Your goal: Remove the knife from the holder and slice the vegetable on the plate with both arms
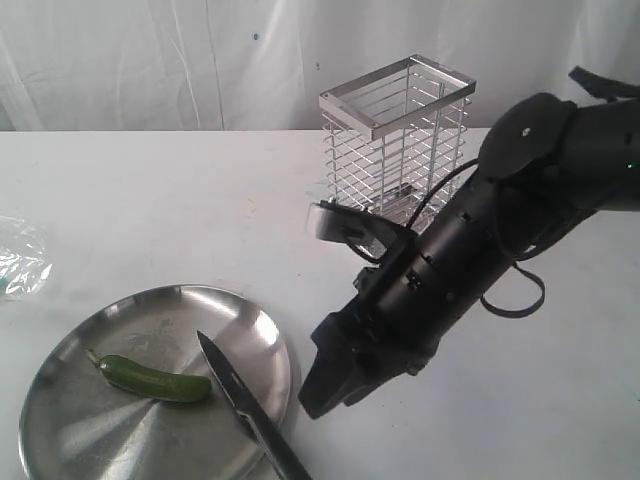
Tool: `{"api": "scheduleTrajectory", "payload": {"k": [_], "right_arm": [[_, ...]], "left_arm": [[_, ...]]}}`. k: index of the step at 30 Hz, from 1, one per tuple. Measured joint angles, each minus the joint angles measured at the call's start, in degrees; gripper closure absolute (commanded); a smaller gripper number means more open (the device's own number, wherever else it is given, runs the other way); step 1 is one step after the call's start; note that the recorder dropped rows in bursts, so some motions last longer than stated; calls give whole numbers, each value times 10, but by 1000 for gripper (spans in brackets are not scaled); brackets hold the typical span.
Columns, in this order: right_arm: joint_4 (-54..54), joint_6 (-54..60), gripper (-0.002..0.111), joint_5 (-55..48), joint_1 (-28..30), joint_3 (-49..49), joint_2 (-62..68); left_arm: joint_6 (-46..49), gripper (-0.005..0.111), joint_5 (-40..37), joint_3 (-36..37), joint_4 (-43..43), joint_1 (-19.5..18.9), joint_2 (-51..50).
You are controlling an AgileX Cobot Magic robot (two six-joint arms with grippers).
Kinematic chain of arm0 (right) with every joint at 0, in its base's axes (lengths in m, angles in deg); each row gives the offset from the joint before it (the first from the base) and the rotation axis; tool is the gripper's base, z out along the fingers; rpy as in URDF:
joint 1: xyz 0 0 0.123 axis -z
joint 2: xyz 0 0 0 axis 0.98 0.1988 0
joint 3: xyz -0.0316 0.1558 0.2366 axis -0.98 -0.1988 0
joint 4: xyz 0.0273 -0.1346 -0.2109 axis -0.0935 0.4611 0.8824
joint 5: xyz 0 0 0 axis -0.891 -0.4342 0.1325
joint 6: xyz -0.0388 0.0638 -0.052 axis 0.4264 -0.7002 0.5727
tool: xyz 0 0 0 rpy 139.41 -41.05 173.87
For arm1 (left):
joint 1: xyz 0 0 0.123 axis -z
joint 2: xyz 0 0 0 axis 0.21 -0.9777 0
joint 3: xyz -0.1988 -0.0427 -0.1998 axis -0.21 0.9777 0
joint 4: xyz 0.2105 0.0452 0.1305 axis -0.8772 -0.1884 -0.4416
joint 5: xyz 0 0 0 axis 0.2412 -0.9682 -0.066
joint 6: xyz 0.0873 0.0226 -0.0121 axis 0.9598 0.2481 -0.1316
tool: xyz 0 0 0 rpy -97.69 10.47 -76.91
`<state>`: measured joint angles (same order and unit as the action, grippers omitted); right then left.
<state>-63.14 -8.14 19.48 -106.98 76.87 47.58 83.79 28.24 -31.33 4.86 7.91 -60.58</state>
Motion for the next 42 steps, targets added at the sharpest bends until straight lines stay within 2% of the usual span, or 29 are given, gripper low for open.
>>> {"api": "scheduleTrajectory", "payload": {"k": [7,14,33,42], "right_arm": [[-110,120,62,-42,14,-7,62],[-127,171,62,-66,28,-7,114],[-155,219,62,-67,28,-7,193],[-175,238,62,-35,28,-6,195]], "left_arm": [[0,107,0,0,0,0,0],[0,107,0,0,0,0,0],[0,107,0,0,0,0,0],[0,107,0,0,0,0,0]]}}
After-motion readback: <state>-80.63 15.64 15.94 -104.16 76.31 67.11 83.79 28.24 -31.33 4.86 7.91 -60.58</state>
